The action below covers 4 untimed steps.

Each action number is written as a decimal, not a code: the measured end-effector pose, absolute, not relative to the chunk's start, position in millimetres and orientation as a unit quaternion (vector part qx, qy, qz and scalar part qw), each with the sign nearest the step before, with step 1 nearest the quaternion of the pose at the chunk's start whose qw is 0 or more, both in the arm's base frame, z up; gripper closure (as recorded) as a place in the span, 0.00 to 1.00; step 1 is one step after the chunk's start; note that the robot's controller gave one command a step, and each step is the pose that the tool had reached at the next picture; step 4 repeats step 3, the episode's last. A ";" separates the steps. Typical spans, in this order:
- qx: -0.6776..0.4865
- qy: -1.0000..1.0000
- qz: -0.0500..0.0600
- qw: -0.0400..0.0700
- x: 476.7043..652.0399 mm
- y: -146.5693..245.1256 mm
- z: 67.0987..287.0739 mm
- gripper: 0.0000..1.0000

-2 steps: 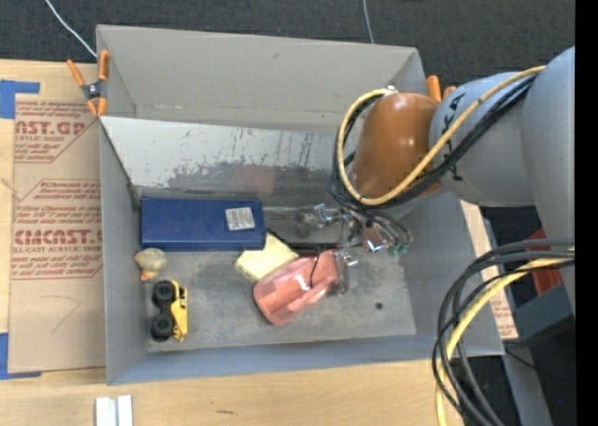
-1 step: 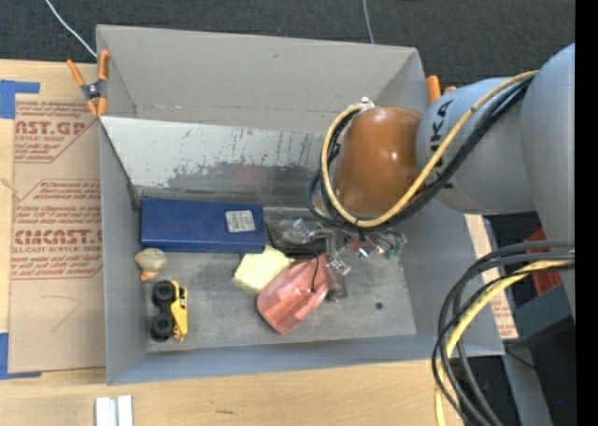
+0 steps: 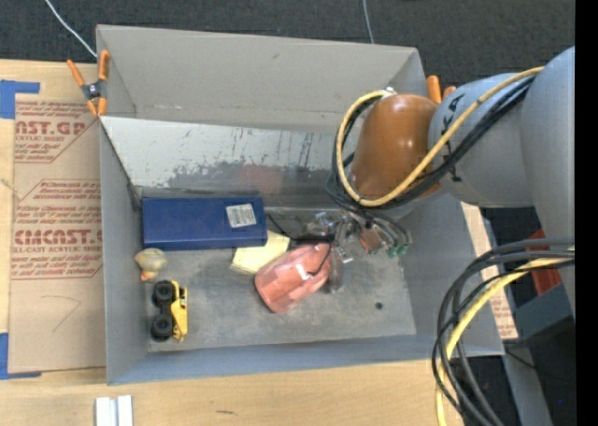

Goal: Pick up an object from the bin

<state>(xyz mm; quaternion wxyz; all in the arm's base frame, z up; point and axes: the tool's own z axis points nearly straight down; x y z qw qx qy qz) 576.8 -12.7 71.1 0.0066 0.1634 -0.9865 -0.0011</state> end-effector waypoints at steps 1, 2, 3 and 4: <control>0.164 -0.987 -0.001 0.007 576.8 -12.7 71.1 1.00; 0.164 -0.986 -0.001 0.008 575.3 -12.4 75.1 1.00; 0.164 -0.986 -0.002 0.012 573.2 -12.2 95.4 1.00; 0.164 -0.986 -0.002 0.012 573.2 -12.2 95.4 1.00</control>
Offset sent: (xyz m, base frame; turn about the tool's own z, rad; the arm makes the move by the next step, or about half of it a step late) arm 0.0000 0.0000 0.0760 0.0000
